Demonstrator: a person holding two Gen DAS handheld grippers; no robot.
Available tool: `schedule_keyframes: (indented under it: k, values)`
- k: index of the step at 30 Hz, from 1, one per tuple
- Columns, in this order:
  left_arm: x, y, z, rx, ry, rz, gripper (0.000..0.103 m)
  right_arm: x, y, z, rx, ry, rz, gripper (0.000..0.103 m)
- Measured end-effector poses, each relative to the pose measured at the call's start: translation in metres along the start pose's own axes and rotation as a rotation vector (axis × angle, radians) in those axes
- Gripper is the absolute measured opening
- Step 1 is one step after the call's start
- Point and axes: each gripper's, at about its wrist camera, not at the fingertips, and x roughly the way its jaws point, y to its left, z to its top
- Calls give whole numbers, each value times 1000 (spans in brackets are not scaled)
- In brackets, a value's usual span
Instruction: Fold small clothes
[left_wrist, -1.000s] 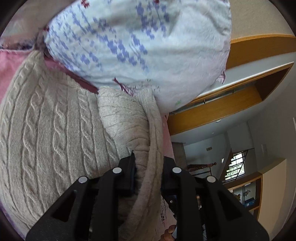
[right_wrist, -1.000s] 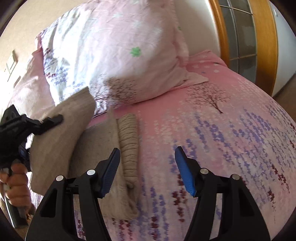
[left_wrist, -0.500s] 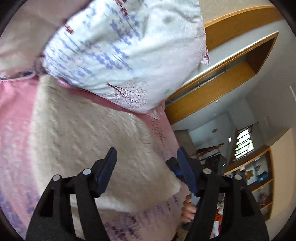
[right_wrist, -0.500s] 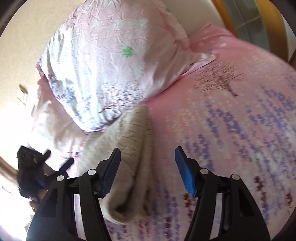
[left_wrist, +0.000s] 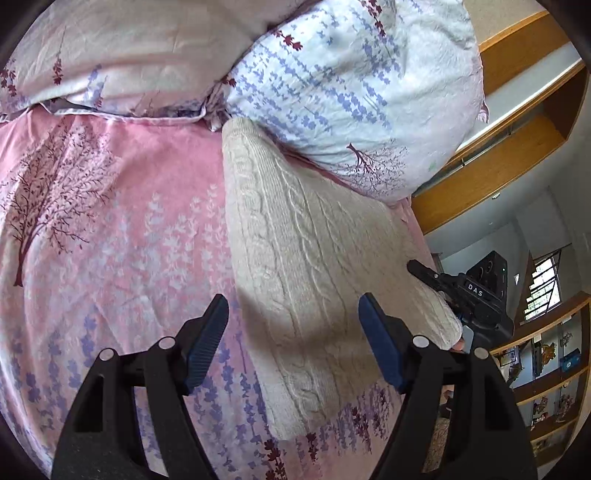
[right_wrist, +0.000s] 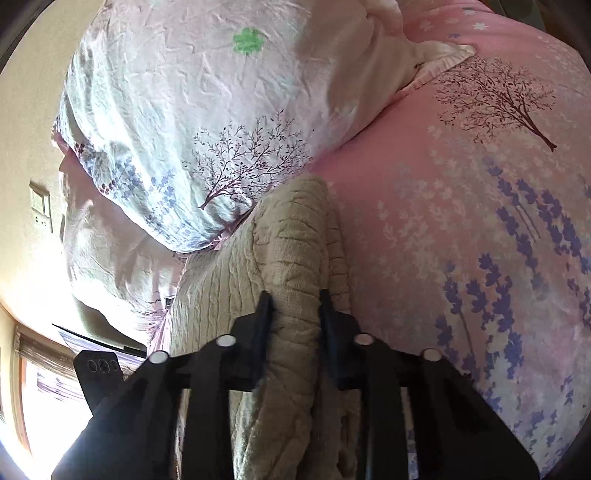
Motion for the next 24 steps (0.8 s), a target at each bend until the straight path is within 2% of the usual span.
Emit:
schedule_keyframes:
  k: [2, 5, 7, 9, 10, 12, 14, 15, 16, 22, 24]
  values:
    - [5, -4, -3, 17, 11, -17, 66, -11, 10, -2, -62, -54, -11, 19]
    - [5, -8, -6, 93, -3, 11, 56, -32, 17, -2, -93, -141, 6, 14]
    - [2, -4, -8, 93, 1, -12, 55, -28, 8, -1, -71, -128, -45, 14]
    - [1, -3, -9, 97, 9, -18, 54, -11, -9, -1, -28, -62, -98, 15]
    - [-1, -4, -12, 105, 7, -15, 58, -7, -15, -3, -9, -40, -88, 16]
    - [-9, -8, -19, 138, -2, -8, 69, -15, -20, -5, 16, -55, -48, 23]
    - [-18, -11, -28, 183, -13, 5, 76, -28, -23, -8, 43, -52, -6, 38]
    - [-25, -13, -36, 208, -18, 15, 77, -34, -25, -10, 51, -56, 10, 50]
    - [-31, -15, -41, 233, -25, 24, 77, -41, -26, -14, 55, -57, 25, 55]
    - [-45, -37, -88, 454, -75, 158, 77, -67, -40, -40, 89, -50, 82, 55]
    - [-41, -45, -99, 530, -79, 217, 72, -73, -39, -45, 75, -59, 89, 55]
